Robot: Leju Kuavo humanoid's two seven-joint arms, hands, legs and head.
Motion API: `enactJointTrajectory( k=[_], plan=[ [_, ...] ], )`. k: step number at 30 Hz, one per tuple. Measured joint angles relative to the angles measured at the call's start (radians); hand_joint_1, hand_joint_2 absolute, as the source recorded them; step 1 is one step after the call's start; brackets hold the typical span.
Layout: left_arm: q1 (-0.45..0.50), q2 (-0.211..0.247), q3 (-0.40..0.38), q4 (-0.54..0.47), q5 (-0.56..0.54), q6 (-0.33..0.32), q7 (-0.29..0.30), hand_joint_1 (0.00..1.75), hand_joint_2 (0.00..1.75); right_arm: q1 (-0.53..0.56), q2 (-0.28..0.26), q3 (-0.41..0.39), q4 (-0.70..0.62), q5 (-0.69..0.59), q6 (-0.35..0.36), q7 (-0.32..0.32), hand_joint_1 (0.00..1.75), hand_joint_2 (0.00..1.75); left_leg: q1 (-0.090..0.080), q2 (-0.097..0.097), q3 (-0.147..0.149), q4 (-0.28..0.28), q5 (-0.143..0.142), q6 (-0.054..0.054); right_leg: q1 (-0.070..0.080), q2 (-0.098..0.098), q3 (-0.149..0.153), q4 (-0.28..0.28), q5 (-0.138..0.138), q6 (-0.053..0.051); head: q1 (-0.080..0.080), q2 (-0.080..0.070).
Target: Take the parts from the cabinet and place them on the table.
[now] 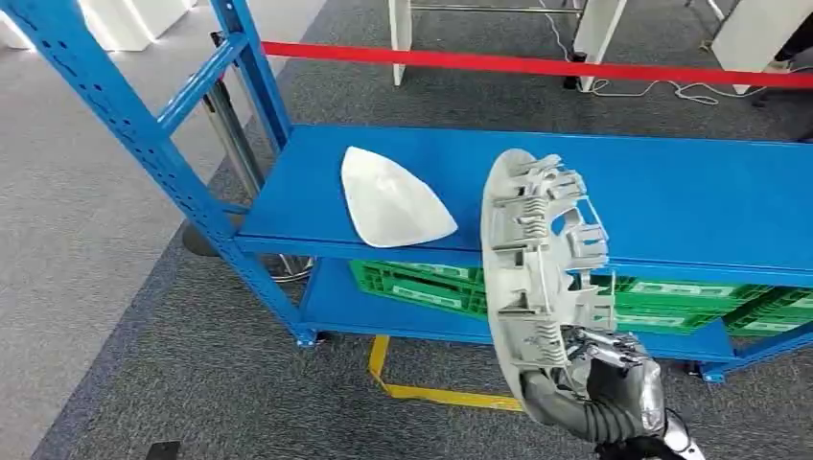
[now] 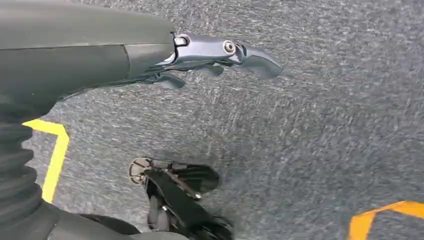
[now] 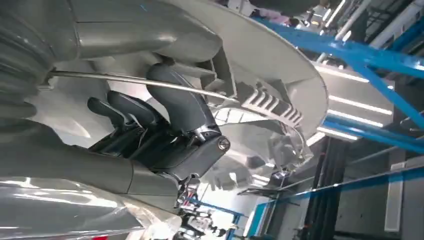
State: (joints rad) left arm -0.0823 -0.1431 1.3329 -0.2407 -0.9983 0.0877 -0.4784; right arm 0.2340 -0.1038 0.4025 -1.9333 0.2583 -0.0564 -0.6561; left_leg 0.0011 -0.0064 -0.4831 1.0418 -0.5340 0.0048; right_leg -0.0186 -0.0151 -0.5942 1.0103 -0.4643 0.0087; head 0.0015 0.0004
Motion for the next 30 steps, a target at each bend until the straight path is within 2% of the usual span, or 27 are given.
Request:
enactJointTrajectory(
  k=[1,3,5,6,7,9,10,11,12,13,14,15,16,17,19,20,21,22,23,24,25,26,27,28,29,30],
  plan=[
    [-0.003,0.0,-0.003,0.0,-0.003,0.001,0.0,0.0,1.75,0.001,0.001,0.0,0.0,-0.001,0.003,0.0,1.75,1.75,-0.005,0.0,0.03,-0.053,-0.019,0.003,0.005,-0.001,-0.004,0.002,0.006,0.006,0.0,0.0],
    [-0.004,0.0,-0.007,0.0,-0.006,0.003,0.001,0.0,1.75,0.001,0.003,0.002,0.001,-0.003,0.011,-0.001,1.75,1.75,-0.009,-0.001,0.019,-0.061,-0.016,0.007,0.002,-0.004,-0.011,-0.001,0.023,0.019,0.001,0.0],
    [0.001,-0.001,-0.012,0.0,-0.013,0.005,0.002,0.0,1.75,0.002,0.004,0.005,0.002,-0.015,0.024,-0.002,1.75,1.75,-0.008,0.0,0.007,-0.07,0.005,0.023,0.003,-0.003,-0.014,-0.008,0.04,0.036,0.001,0.0],
    [-0.001,-0.002,-0.014,0.0,-0.016,0.006,0.003,0.0,1.75,0.004,0.004,0.006,0.003,-0.023,0.034,-0.002,1.75,1.75,-0.003,0.006,0.003,-0.075,0.018,0.028,-0.001,0.002,-0.025,0.001,0.015,0.038,0.002,0.0],
    [-0.002,-0.001,-0.019,0.0,-0.022,0.009,0.004,0.0,1.75,0.004,0.004,0.006,0.004,-0.033,0.044,-0.003,1.75,1.75,-0.002,0.004,-0.013,-0.075,0.029,0.04,0.0,0.007,-0.049,0.04,-0.041,0.04,0.005,0.0],
    [-0.001,0.0,-0.026,0.0,-0.027,0.014,0.007,0.0,1.75,0.005,0.004,0.006,0.005,-0.047,0.064,-0.005,1.75,1.75,-0.005,0.005,-0.04,-0.074,0.049,0.042,-0.001,0.01,-0.084,0.191,-0.154,0.042,0.006,0.0],
    [0.0,0.0,-0.028,0.001,-0.032,0.014,0.011,0.0,1.75,0.006,0.004,0.007,0.006,-0.053,0.073,-0.006,1.75,1.75,-0.008,0.002,-0.054,-0.072,0.059,0.043,0.0,0.01,-0.098,0.263,-0.183,0.042,0.006,0.0],
    [0.0,0.0,-0.029,0.001,-0.033,0.016,0.013,0.0,1.75,0.006,0.004,0.008,0.007,-0.055,0.08,-0.006,1.75,1.75,-0.011,0.001,-0.069,-0.07,0.07,0.043,0.001,0.011,-0.096,0.3,-0.177,0.041,0.006,0.0],
    [0.0,-0.001,-0.03,0.001,-0.034,0.016,0.013,0.0,1.75,0.007,0.004,0.009,0.008,-0.055,0.086,-0.006,1.75,1.75,-0.012,-0.003,-0.083,-0.068,0.079,0.043,0.001,0.012,-0.075,0.293,-0.146,0.038,0.006,0.0],
    [0.0,-0.002,-0.032,0.001,-0.037,0.018,0.013,0.0,1.75,0.007,0.004,0.011,0.01,-0.055,0.09,-0.006,1.75,1.75,-0.014,-0.009,-0.098,-0.065,0.089,0.041,0.003,0.014,-0.033,0.248,-0.102,0.033,0.006,0.0],
    [0.0,-0.002,-0.036,0.001,-0.044,0.021,0.013,0.0,1.75,0.007,0.004,0.015,0.011,-0.055,0.091,-0.006,1.75,1.75,-0.014,-0.016,-0.111,-0.06,0.097,0.039,0.005,0.021,0.023,0.173,-0.068,0.026,0.006,0.0],
    [-0.001,-0.002,-0.039,0.002,-0.049,0.024,0.013,0.0,1.75,0.007,0.004,0.016,0.011,-0.054,0.093,-0.006,1.75,1.75,-0.014,-0.025,-0.123,-0.055,0.105,0.035,0.008,0.041,0.091,0.077,-0.058,0.019,0.006,0.0],
    [-0.003,-0.003,-0.044,0.002,-0.054,0.026,0.013,0.0,1.75,0.004,0.005,0.019,0.011,-0.054,0.095,-0.006,1.75,1.75,-0.018,-0.033,-0.132,-0.05,0.112,0.031,0.01,0.075,0.152,-0.009,-0.092,0.012,0.006,0.0],
    [-0.005,-0.003,-0.047,0.002,-0.054,0.028,0.013,0.0,1.75,0.005,0.005,0.022,0.011,-0.054,0.096,-0.006,1.75,1.75,-0.019,-0.039,-0.137,-0.046,0.12,0.028,0.006,0.076,0.177,-0.058,-0.105,0.015,0.003,0.0],
    [-0.004,-0.003,-0.051,0.002,-0.054,0.028,0.011,0.0,1.75,0.002,0.005,0.028,0.016,-0.053,0.1,-0.006,1.75,1.75,-0.013,-0.056,-0.148,-0.05,0.144,0.016,0.013,0.059,0.158,-0.055,-0.106,0.009,0.005,0.0],
    [0.0,-0.002,-0.052,0.002,-0.055,0.028,0.011,0.0,1.75,0.001,0.005,0.032,0.017,-0.053,0.101,-0.006,1.75,1.75,-0.016,-0.069,-0.152,-0.051,0.154,0.008,0.013,0.048,0.151,-0.057,-0.098,0.0,0.005,0.0],
    [0.001,0.001,-0.053,0.002,-0.055,0.028,0.01,0.0,1.75,-0.002,0.005,0.034,0.019,-0.052,0.103,-0.006,1.75,1.75,-0.012,-0.063,-0.157,-0.042,0.141,0.005,0.003,0.031,0.144,-0.06,-0.086,-0.008,0.007,0.0],
    [0.004,-0.001,-0.053,0.002,-0.055,0.029,0.011,0.0,1.75,-0.002,0.005,0.034,0.021,-0.051,0.105,-0.004,1.75,1.75,-0.013,-0.035,-0.166,-0.017,0.089,-0.005,0.005,0.024,0.135,-0.061,-0.078,-0.019,0.003,0.0],
    [0.003,-0.002,-0.054,0.003,-0.055,0.029,0.011,0.0,1.75,-0.003,0.006,0.035,0.021,-0.051,0.105,-0.002,1.75,1.75,-0.008,-0.019,-0.179,0.044,0.022,-0.013,0.006,0.01,0.126,-0.06,-0.07,-0.025,-0.002,0.0],
    [0.001,-0.002,-0.055,0.003,-0.057,0.029,0.011,0.0,1.75,-0.004,0.007,0.037,0.021,-0.05,0.105,0.0,1.75,1.75,-0.003,-0.01,-0.195,0.118,-0.036,-0.021,0.007,-0.001,0.115,-0.059,-0.062,-0.024,-0.002,0.0],
    [-0.001,-0.004,-0.058,0.003,-0.058,0.029,0.011,0.0,1.75,-0.007,0.008,0.038,0.023,-0.048,0.105,0.003,1.75,1.75,0.003,-0.006,-0.209,0.202,-0.079,-0.027,0.007,-0.014,0.103,-0.056,-0.052,-0.023,-0.002,0.0],
    [-0.002,-0.005,-0.059,0.003,-0.058,0.03,0.011,0.0,1.75,-0.01,0.008,0.039,0.024,-0.048,0.105,0.003,1.75,1.75,0.006,-0.005,-0.212,0.253,-0.084,-0.032,0.008,-0.025,0.101,-0.051,-0.046,-0.022,-0.001,0.0],
    [-0.001,-0.005,-0.059,0.003,-0.058,0.031,0.011,0.0,1.75,-0.014,0.009,0.039,0.025,-0.048,0.105,0.004,1.75,1.75,0.01,-0.005,-0.199,0.268,-0.057,-0.037,0.007,-0.037,0.082,-0.042,-0.037,-0.02,-0.003,0.0],
    [-0.001,-0.005,-0.059,0.003,-0.058,0.031,0.011,0.0,1.75,-0.017,0.01,0.039,0.025,-0.048,0.105,0.005,1.75,1.75,0.013,-0.003,-0.171,0.247,-0.016,-0.039,0.007,-0.047,0.066,-0.034,-0.032,-0.017,-0.002,0.0],
    [-0.001,-0.005,-0.059,0.003,-0.058,0.031,0.011,0.0,1.75,-0.02,0.011,0.039,0.025,-0.048,0.105,0.007,1.75,1.75,0.015,0.004,-0.123,0.182,0.02,-0.039,0.007,-0.058,0.05,-0.024,-0.029,-0.015,-0.002,0.0],
    [-0.002,-0.005,-0.06,0.003,-0.058,0.031,0.011,0.0,1.75,-0.021,0.011,0.039,0.026,-0.048,0.105,0.007,1.75,1.75,0.015,0.021,-0.06,0.088,0.038,-0.037,0.007,-0.068,0.038,-0.014,-0.026,-0.011,-0.002,0.0]
  ],
)
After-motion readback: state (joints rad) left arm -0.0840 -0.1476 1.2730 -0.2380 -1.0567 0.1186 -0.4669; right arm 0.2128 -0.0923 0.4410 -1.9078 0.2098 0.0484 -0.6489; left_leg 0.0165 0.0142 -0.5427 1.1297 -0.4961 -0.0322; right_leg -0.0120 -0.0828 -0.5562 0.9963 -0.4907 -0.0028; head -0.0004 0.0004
